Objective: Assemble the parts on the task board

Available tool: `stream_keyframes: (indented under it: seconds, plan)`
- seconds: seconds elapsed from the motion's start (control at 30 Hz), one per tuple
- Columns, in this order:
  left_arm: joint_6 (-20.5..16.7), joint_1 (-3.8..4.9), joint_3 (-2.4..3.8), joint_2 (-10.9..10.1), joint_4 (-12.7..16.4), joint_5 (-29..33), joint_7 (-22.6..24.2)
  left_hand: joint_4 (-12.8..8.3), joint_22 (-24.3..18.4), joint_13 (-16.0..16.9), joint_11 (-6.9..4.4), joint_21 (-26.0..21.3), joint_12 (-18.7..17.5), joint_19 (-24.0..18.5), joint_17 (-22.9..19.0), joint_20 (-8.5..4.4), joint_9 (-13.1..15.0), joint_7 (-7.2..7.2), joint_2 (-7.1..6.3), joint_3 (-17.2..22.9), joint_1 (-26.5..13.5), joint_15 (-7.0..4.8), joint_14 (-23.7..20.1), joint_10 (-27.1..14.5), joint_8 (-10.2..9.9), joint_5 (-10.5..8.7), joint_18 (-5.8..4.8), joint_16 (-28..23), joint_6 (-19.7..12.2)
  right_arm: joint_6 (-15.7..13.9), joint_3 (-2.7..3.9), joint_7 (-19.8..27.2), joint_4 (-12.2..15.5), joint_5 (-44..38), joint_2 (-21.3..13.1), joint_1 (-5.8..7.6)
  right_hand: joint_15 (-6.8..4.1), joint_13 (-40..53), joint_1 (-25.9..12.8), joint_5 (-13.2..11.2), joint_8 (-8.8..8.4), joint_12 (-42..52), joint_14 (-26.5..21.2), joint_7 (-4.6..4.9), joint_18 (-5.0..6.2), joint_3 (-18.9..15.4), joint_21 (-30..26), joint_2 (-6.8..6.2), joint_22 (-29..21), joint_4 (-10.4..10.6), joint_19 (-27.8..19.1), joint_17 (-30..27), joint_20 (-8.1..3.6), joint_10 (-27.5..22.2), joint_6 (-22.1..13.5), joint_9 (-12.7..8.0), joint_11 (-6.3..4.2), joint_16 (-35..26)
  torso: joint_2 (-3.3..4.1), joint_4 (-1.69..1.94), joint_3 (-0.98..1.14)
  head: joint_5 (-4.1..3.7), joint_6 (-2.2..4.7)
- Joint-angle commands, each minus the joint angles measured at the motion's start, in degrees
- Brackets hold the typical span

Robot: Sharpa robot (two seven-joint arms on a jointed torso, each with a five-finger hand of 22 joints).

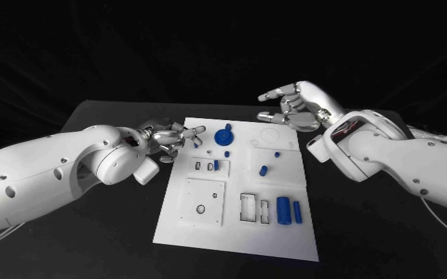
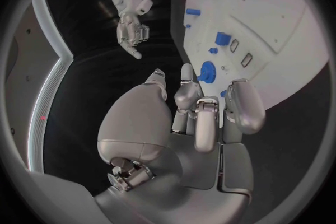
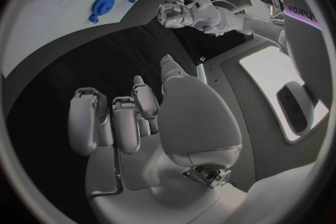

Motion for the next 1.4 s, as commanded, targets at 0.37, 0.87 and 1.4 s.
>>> stream_keyframes:
  seconds: [0.37, 0.87, 1.4]
  plan:
    - [18.14, 2.86, -0.28, 8.86, -7.82, -28.38, -23.25, 0.35, 7.86, 8.85, -1.48, 4.61, 7.90, 1.93, 15.04, -1.48, 14.07, -2.02, 1.35, -6.28, -2.42, -1.50, 5.94, 3.63, 14.54, -5.31, -2.16, 0.17, -5.49, 0.18, -0.04, 2.98, -2.62, 12.91, -3.12, 0.93, -0.04, 0.16, -0.39, 1.04, 0.21, 0.02, 4.22, -0.08, 0.51, -0.73, -0.32, 1.04, -0.14, -0.12, -0.18, 8.35, -0.23, -0.11, 0.15, 0.02, -0.17, -0.42, -1.68, -0.65, 1.22, 1.06, -1.07]
    - [21.37, 4.55, -0.90, 16.18, -13.08, -33.22, -24.78, 0.40, 8.28, 9.63, -1.59, 4.81, 8.47, 2.08, 15.04, -1.62, 15.59, -2.12, 1.07, -7.29, -3.14, -1.60, 5.94, 4.03, 15.41, -5.64, -2.21, 0.17, -6.25, 0.65, -0.17, 1.42, -3.50, 11.51, -2.95, 0.93, -0.10, -0.07, -0.47, 2.25, 0.31, -0.06, 4.18, -0.13, 0.53, -1.50, -0.48, 1.27, -0.31, -0.28, -0.15, 8.12, -0.30, -0.14, 0.21, 0.03, -0.23, -0.65, -1.72, -0.69, 1.49, 1.61, -1.91]
    - [26.10, 5.17, -1.68, 20.89, -16.98, -33.86, -25.62, 0.20, 8.90, 10.01, -1.54, 5.09, 8.71, 2.30, 15.04, -1.64, 16.44, -2.05, 1.74, -7.15, -2.08, -1.58, 5.94, 4.11, 15.60, -5.49, -2.33, 0.17, -7.01, 1.60, -0.23, 0.31, -4.27, 10.31, -2.09, 0.90, -0.09, -0.36, -0.44, 3.73, 0.16, -0.22, 4.17, -0.06, 0.59, -2.26, -0.75, 1.48, -0.67, -0.47, -0.22, 7.97, -0.32, -0.28, -0.16, -0.03, -0.19, -0.83, -1.63, -0.50, 1.26, 1.45, -2.15]
